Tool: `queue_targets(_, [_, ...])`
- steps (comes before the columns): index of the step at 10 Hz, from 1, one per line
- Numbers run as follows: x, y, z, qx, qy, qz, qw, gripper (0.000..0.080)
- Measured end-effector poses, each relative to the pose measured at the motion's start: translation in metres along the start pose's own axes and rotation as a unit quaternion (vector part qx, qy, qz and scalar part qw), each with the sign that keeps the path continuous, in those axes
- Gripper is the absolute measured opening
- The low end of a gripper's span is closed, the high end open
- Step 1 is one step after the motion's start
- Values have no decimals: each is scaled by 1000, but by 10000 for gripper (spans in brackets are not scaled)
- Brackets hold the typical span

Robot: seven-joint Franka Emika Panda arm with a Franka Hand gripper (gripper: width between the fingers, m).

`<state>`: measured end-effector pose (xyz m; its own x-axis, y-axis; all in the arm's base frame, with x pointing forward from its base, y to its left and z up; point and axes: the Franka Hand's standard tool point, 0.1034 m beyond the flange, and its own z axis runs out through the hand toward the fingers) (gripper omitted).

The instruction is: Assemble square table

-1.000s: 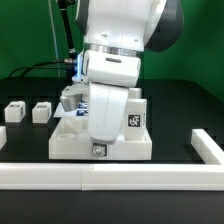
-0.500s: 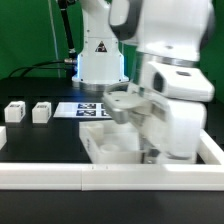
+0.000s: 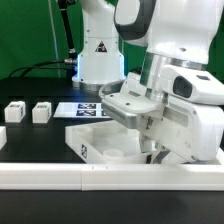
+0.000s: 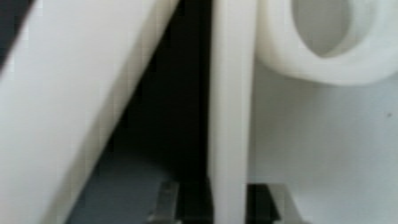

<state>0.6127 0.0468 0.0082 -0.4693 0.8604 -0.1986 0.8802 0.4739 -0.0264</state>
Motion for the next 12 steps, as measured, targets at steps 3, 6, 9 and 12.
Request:
queue_targets(3, [20,2,-4,0,-2,-87,996,54])
queue_targets(6, [25,-7,-4,-2,7,-173,985,57])
queue_targets(9, [23,-14,-4,5,6,-222,975,57])
queue_targets(12, [39,-14,-7,18,1,-313,950,57])
